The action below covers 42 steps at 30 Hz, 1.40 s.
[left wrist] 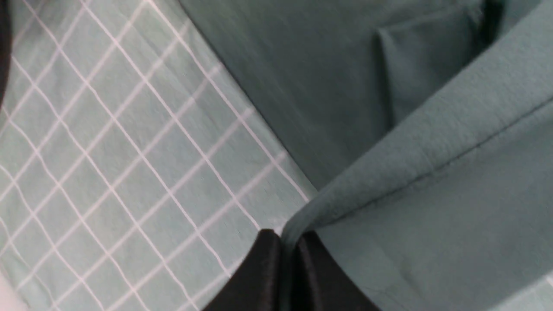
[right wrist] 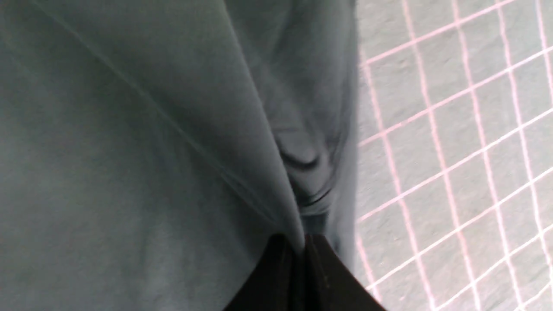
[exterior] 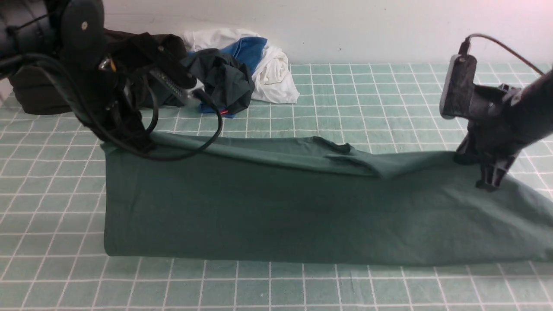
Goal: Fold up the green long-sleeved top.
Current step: Use both arms to drag the lower edge of the fabric forward and fold it over the upper edge, then use the right arm to clamp the right edge of the fabric
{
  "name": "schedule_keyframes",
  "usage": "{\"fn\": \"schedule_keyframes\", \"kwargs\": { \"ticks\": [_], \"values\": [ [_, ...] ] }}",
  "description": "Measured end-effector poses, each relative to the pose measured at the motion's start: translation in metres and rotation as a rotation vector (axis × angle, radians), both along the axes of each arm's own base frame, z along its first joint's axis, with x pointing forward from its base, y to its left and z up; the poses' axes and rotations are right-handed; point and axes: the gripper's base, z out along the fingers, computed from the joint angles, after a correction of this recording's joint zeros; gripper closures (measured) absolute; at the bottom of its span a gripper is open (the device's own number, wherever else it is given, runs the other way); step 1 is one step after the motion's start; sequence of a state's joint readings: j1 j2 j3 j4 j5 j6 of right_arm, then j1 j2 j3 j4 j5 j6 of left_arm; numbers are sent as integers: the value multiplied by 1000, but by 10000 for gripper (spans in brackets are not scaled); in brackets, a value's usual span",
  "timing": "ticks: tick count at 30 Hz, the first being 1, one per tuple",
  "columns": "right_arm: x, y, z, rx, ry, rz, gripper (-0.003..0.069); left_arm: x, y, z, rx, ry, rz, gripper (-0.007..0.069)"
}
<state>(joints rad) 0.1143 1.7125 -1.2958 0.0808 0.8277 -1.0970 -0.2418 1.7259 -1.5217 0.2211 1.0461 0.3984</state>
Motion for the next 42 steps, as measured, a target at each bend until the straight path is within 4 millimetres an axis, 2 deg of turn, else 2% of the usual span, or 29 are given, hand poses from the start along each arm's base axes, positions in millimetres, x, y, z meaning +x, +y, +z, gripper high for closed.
{"fn": "schedule_keyframes", "kwargs": {
  "ticks": [1,2,4,6,8,12,16,20,21,22,25,27,29,30,31,32,33,34,36,41,42],
  "values": [
    [11,0,-2,4,-3,-8,650,10,-1,-5,2,8,4,604],
    [25,2,-6,10,-6,-19,650,30,-2,-12,1,4,13,604],
    [42,3,-13,23,-4,-46,650,51,-2,-18,2,-7,22,604],
    [52,4,-18,30,-2,-62,650,61,-3,-27,7,1,26,604],
    [71,5,-29,49,-3,-110,650,82,-1,-41,7,-2,41,604],
    [89,6,-44,84,-19,-191,643,101,4,-59,-8,-14,78,603],
    [101,6,-55,135,-59,-296,589,114,16,-82,-32,-17,145,582],
    [105,4,-56,204,-85,-424,479,121,26,-94,-47,-28,190,512],
    [107,3,-52,235,-89,-478,425,122,28,-94,-53,-40,204,466],
    [106,3,-49,251,-87,-510,407,123,29,-94,-54,-42,212,445],
    [103,1,-36,276,-67,-594,345,123,31,-88,-66,-58,243,363],
    [92,-4,-18,277,-26,-680,314,119,31,-75,-78,-56,282,300],
    [81,-12,-2,278,11,-740,306,112,28,-61,-97,-31,308,279],
    [79,-13,-1,276,24,-752,305,111,27,-59,-101,-28,309,278],
    [71,-24,6,278,57,-801,305,103,22,-49,-115,-6,315,282],
    [61,-34,10,285,84,-840,305,96,17,-38,-134,11,313,295],
    [59,-37,10,288,92,-853,305,95,17,-39,-132,16,315,300],
    [47,-49,9,298,128,-897,305,87,7,-30,-156,44,302,338],
    [31,-67,3,307,164,-956,305,79,-3,-28,-167,89,276,418],
    [0,-100,-18,331,208,-1075,305,60,-15,-48,-168,200,239,581],
    [-8,-112,-31,356,221,-1131,304,51,-18,-60,-165,248,235,607]
  ]
}}
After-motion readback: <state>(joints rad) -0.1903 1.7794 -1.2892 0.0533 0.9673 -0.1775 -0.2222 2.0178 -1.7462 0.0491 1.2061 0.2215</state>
